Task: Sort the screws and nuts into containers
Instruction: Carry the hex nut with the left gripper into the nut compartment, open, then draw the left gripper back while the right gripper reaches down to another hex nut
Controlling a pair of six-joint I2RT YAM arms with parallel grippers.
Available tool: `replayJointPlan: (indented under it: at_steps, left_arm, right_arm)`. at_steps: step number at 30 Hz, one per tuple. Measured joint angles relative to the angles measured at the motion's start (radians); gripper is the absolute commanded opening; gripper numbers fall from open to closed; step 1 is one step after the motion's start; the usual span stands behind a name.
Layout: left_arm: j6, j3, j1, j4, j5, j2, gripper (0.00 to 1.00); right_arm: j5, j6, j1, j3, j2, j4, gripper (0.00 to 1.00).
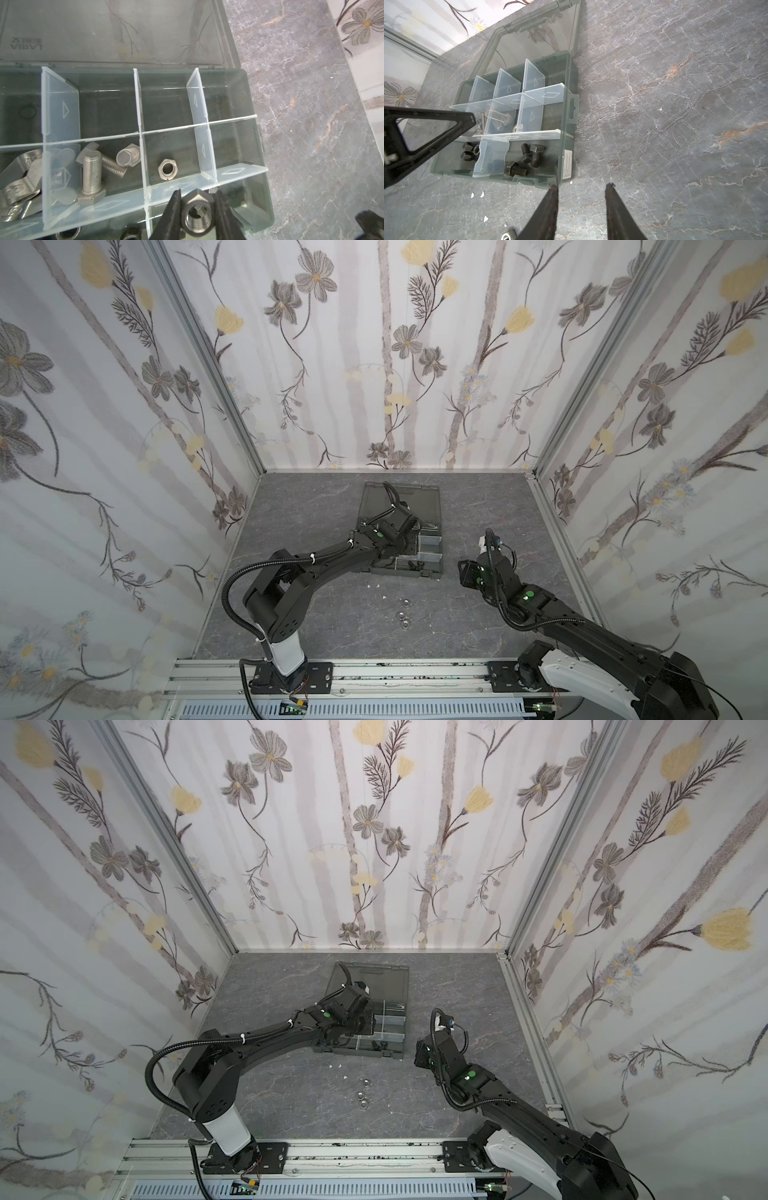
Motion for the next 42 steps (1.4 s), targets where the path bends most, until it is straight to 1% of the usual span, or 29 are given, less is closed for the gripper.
replayJointPlan:
  at_steps: [5,10,17,23,26,37,42]
  left_arm:
    - [0.016,0.032,0.021,0.001,0.016,0.052,0.27]
    - [0.020,0.033,0.027,0.000,0.017,0.071,0.29]
    - [0.027,0.034,0.029,0.001,0.020,0.074,0.42]
    - [0.027,0.034,0.030,0.001,0.016,0.068,0.47]
    - [0.027,0.034,0.030,0.001,0.013,0.059,0.52]
    - [0.023,0.014,0.030,0.001,0.012,0.031,0.60]
    - [0.016,-0.007,0.027,0.003,-0.014,-0.026,0.65]
  right_arm:
    - [0.001,0.008,-0.003,-0.015,-0.029,-0.004,0.39]
    - [0.002,0.014,-0.003,-0.027,-0.050,-0.008,0.39]
    - [0.004,0.016,-0.003,-0.034,-0.060,-0.023,0.40]
    - [0.005,0.019,-0.003,-0.036,-0.070,-0.031,0.40]
    - [0.005,0.023,-0.003,-0.039,-0.072,-0.034,0.40]
    - [0.005,0.027,-0.003,-0.040,-0.072,-0.035,0.40]
    - [0.004,0.031,-0.003,-0.040,-0.072,-0.037,0.40]
